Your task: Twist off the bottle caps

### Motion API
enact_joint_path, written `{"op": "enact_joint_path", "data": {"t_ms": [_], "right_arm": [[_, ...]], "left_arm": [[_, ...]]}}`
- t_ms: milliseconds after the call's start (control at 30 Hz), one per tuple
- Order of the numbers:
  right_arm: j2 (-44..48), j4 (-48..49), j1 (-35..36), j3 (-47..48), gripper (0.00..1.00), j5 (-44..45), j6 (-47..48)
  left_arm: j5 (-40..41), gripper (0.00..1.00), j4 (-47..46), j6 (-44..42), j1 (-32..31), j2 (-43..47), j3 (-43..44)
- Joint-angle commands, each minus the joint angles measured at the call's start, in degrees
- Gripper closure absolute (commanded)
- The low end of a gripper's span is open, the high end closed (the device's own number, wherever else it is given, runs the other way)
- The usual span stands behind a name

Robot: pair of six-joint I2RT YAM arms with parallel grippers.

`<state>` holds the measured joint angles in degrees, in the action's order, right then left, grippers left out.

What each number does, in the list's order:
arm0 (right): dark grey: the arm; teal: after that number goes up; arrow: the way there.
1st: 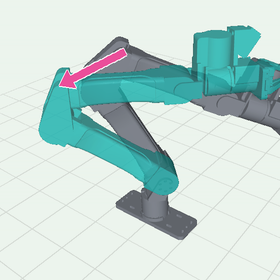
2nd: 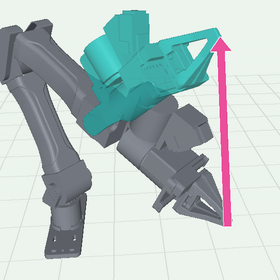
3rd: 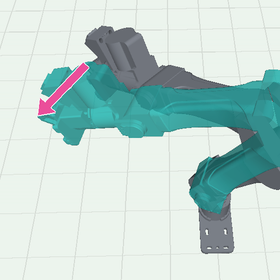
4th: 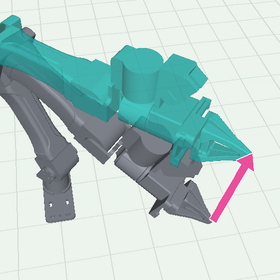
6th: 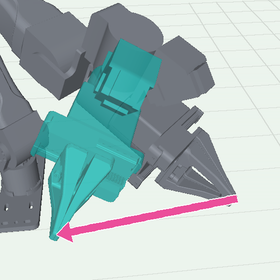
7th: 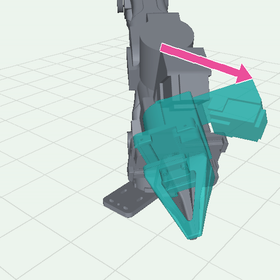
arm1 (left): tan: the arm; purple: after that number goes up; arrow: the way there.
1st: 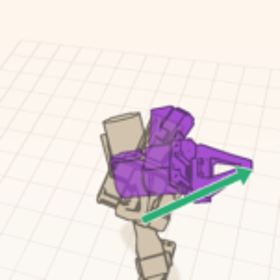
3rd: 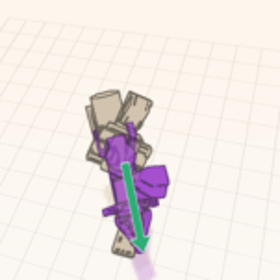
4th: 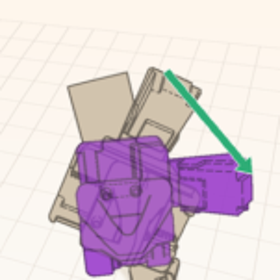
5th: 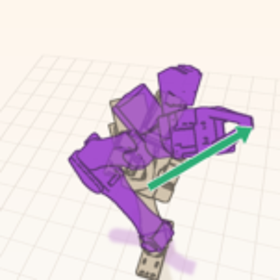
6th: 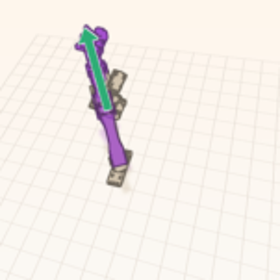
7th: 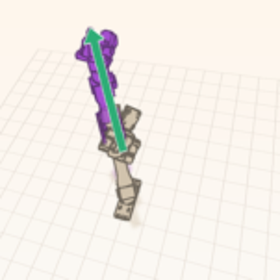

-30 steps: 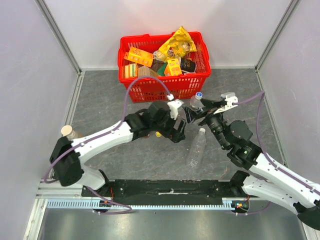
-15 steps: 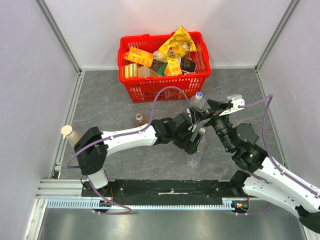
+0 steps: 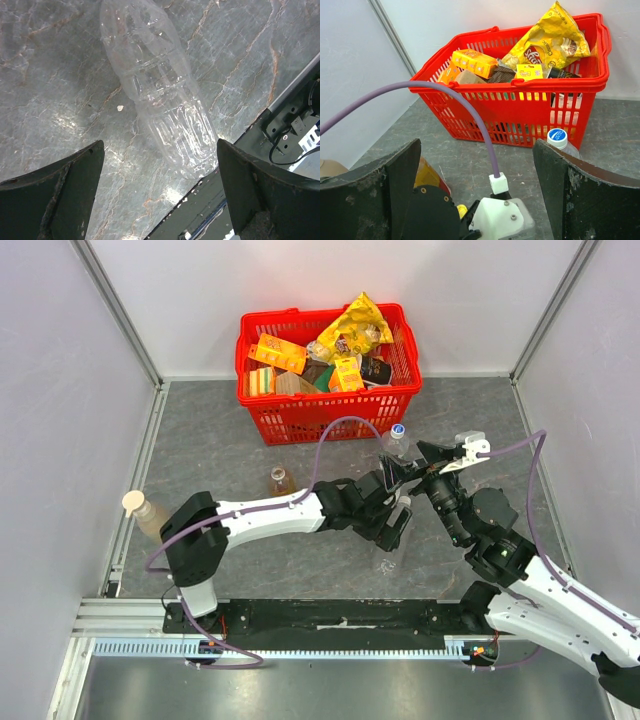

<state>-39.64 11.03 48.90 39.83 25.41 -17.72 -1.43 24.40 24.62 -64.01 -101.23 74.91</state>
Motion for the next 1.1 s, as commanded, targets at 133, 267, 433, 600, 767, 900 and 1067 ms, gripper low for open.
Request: {"op": "enact_joint_path", "data": {"t_ms": [133,267,433,600,767,900,1067], "right_arm": [[1.58,-0.30,-0.12,-0.20,0.02,0.96,0.58],[2.28,-1.01,-0.13,-0.02,0.02,1.22,1.01],[2.90,-1.62,-0.13,-0.19,0.02,1.84,1.54],[2.72,-2.15,-0.13,-0.11,0.02,2.01,1.63],[3.07,-2.41,-0.13,-0.19,0.02,2.36,1.54],[2.81,-2.50,-0.04,0.24,0.02,2.19,1.89],[1.94,-2.24,-0.13,0.94,0.02,2.37,1.90]], "left_arm": [[1.26,0.06,-1.73,4.29,-2.35,-5.37,4.45],[2.66,0.11,-1.55,5.00,-3.22,-8.62,5.68],[5.20,0.16,-0.24,5.09,-4.37,-12.67,7.17],[9.95,0.20,3.36,4.38,-5.25,-15.75,8.93],[12.24,0.25,4.69,3.33,-5.51,-16.19,7.97],[13.56,0.41,4.95,2.10,-5.78,-15.67,6.39],[14.52,0.46,4.25,0.34,-5.95,-12.51,3.75]]}}
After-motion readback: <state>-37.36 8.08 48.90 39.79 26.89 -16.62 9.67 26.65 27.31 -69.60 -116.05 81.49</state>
